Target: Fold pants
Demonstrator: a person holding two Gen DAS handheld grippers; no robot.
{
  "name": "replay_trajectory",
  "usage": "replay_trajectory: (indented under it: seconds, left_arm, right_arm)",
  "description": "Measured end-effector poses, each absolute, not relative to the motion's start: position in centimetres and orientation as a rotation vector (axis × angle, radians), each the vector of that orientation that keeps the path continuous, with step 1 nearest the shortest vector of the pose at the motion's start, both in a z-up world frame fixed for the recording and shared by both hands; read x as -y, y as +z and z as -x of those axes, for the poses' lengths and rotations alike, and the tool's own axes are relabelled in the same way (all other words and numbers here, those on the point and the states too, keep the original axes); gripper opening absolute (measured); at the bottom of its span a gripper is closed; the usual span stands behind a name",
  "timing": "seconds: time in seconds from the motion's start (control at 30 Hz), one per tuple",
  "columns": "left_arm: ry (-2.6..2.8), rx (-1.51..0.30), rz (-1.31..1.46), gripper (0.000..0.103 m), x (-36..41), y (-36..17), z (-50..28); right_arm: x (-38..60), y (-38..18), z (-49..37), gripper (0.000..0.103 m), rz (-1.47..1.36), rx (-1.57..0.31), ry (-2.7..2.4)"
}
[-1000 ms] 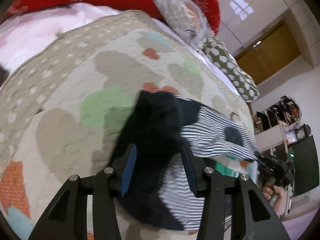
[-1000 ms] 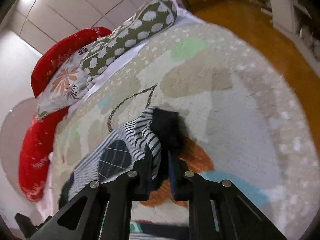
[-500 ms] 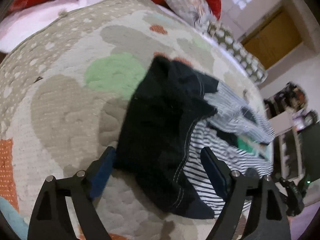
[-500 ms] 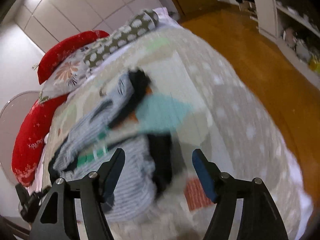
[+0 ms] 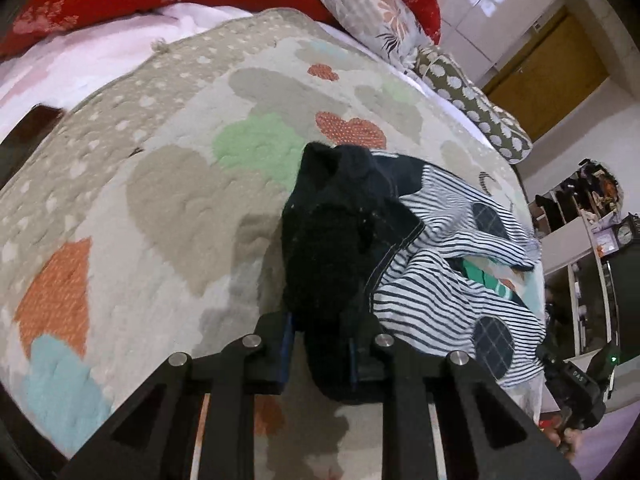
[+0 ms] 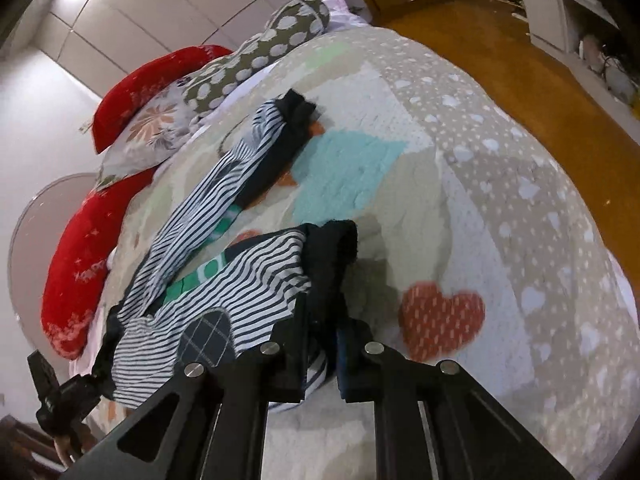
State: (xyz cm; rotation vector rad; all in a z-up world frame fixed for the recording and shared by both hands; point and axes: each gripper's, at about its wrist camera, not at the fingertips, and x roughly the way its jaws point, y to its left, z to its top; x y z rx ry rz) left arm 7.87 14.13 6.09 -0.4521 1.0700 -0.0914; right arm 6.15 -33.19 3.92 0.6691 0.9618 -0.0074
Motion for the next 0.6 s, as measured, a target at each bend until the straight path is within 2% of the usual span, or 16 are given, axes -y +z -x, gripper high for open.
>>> replay_trajectory:
  seconds: [0.13,0.2,0.33,0.4,0.43,0.47,0.6]
  left_arm:
    - [-0.084,-1.047,0.461,0.022,-15.2,6.2,-4.6]
    - [-0.083,-1.057,0.463,0.028,-15.8,5.4,-3.5]
    - [-0.105,-1.077,0.502,0.031,-16.9,4.1,-2.5]
    - [-0.105,-1.047,0.516,0.036,-17.5,4.3,-1.8]
    - [-0.095,-1.031,0.516,0.038,-17.8,4.5,-1.3]
    - [-0.086,-1.018,0.513,0.039,-17.9,4.8,-1.0]
    - [-0.057,-0.974,0.485,0.039,-17.8,6.0,0.4]
  right_arm:
    - [32.0,4.6,-3.5,0.012,-0.670,-0.967,0.051]
    - [31.3,4.9,-2.1,0.012,-0.645,-0.966,0.065]
    - [29.8,5.5,-0.5,0.016,-0.457,-0.951,0.023]
    - [29.9,6.6,-0.2,0.029,-0.413,-0.922,0.001]
    - [30.1,7.5,-0.2,0.044,-0.409,-0.897,-0.010]
    - [30.5,8.7,-0.5,0.055,-0.412,-0.858,-0.024]
    - [30.6,10.7,-4.7,0.056,-0.422,-0.845,-0.011]
